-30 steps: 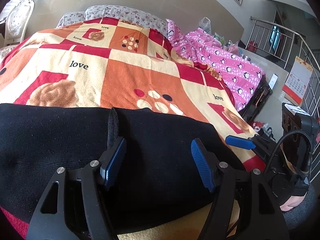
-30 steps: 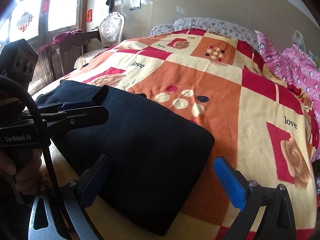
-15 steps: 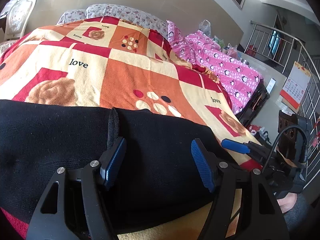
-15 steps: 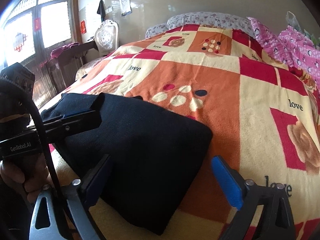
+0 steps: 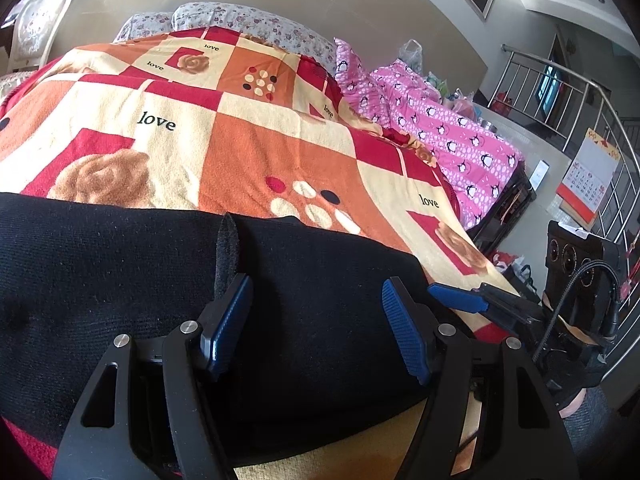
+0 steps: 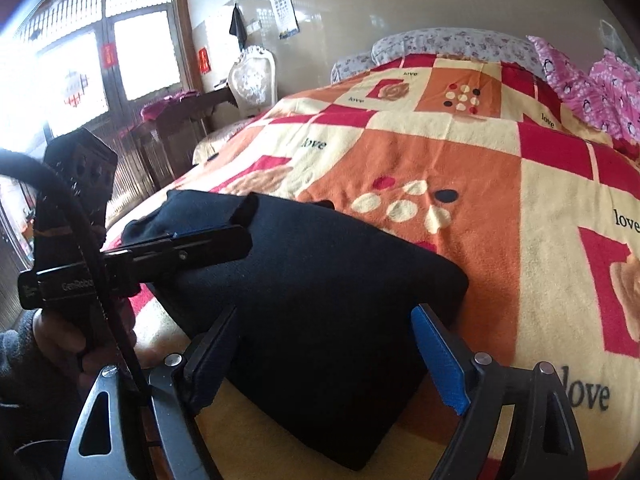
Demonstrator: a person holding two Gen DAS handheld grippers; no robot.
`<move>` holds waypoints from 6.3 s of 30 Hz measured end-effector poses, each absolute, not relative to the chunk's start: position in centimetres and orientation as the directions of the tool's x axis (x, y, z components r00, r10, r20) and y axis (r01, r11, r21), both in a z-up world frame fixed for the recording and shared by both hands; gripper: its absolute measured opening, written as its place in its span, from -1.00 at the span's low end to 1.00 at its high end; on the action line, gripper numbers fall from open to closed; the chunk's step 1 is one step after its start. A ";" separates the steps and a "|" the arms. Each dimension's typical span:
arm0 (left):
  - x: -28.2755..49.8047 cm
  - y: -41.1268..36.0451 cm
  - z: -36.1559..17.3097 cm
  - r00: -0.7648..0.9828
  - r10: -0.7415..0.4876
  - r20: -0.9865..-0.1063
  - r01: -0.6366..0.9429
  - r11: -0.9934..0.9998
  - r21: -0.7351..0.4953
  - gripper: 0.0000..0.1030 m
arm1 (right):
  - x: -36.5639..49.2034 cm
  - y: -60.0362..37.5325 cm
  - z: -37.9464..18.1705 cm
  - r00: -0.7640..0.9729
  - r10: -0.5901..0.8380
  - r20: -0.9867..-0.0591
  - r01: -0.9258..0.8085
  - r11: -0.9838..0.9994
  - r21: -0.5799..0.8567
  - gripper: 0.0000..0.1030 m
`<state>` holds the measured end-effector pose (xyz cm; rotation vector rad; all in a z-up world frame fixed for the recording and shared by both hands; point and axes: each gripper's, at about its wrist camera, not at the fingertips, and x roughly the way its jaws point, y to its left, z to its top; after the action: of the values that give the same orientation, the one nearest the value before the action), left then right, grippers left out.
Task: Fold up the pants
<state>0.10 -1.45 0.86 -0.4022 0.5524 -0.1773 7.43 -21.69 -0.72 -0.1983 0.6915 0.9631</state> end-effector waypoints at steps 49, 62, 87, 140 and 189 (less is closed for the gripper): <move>-13.8 12.8 0.2 0.884 -0.022 -0.468 -0.369 0.582 -0.724 0.31 | 7.3 -21.1 -1.0 0.508 0.587 -0.631 -0.737 0.675 0.034 0.70; -13.7 19.7 -3.8 0.926 -0.116 -0.360 -0.352 0.090 -0.932 0.33 | 7.3 -21.1 -1.0 0.508 0.587 -0.631 -0.737 0.675 0.034 0.70; -10.8 6.3 5.9 0.903 0.246 -0.352 -0.350 0.896 -0.273 -0.84 | 8.7 -23.5 -0.2 0.443 0.688 -0.575 -0.722 0.654 0.225 0.69; -5.0 -2.4 2.5 0.777 -0.162 -0.608 -0.006 0.964 -0.265 -0.02 | 2.7 -21.6 5.6 0.479 0.728 -0.491 -0.830 0.557 0.017 0.49; 3.8 4.3 1.8 0.681 -0.433 -0.591 -0.008 0.802 -0.597 -0.30 | 12.0 -26.2 -1.1 0.239 0.799 -0.551 -0.576 0.574 0.582 -0.11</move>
<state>3.77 4.34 1.85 -0.6068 0.7956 -0.2552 12.04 -26.15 -1.10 0.2812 0.9291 0.9588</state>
